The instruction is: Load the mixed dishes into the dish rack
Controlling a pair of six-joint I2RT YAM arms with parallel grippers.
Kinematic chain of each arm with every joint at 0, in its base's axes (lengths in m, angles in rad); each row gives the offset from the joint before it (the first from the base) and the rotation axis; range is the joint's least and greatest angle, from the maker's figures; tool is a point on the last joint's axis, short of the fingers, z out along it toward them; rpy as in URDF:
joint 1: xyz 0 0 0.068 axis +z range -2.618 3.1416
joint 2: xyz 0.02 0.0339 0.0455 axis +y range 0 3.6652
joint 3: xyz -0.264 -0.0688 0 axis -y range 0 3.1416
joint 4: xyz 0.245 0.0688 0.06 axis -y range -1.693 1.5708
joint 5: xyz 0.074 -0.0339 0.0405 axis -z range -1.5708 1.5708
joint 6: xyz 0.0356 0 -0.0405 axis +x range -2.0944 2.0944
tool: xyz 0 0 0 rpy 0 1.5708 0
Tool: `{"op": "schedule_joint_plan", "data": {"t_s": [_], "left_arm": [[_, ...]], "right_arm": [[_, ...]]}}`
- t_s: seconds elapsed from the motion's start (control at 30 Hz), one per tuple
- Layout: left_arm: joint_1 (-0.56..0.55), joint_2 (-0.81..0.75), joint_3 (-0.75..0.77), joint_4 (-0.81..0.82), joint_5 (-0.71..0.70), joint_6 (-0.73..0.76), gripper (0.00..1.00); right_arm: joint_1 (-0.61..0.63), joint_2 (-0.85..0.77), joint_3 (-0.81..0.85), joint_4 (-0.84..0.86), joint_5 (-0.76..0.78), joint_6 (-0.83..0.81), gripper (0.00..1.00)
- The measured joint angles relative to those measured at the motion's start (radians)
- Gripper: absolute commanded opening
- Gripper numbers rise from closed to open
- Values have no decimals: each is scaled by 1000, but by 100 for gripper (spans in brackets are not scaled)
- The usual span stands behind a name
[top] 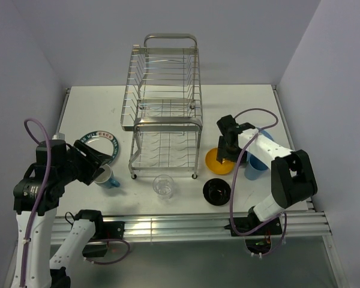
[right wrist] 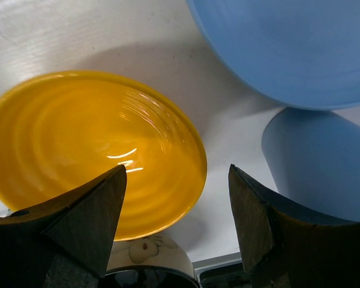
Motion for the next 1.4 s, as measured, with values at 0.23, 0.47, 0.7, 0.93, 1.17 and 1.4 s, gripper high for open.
{"op": "schedule_joint_plan", "data": {"t_s": [0.23, 0.47, 0.7, 0.93, 1.17, 1.4], "left_arm": [[0, -5, -8, 5, 2, 1, 63], [0, -6, -19, 9, 3, 8, 63], [0, 14, -19, 14, -1, 25, 63], [0, 56, -46, 40, -10, 24, 62], [0, 134, -47, 59, -27, 23, 59], [0, 88, -46, 54, -27, 16, 49]], "right_arm": [[0, 2, -90, 30, -44, 23, 60], [-1, 9, -99, 80, -109, 42, 25], [-1, 10, -95, 82, -121, 46, 0], [1, 3, -29, 32, -76, 41, 0], [1, -40, 135, -48, 12, 14, 0], [1, -70, 148, -85, 35, -5, 0]]}}
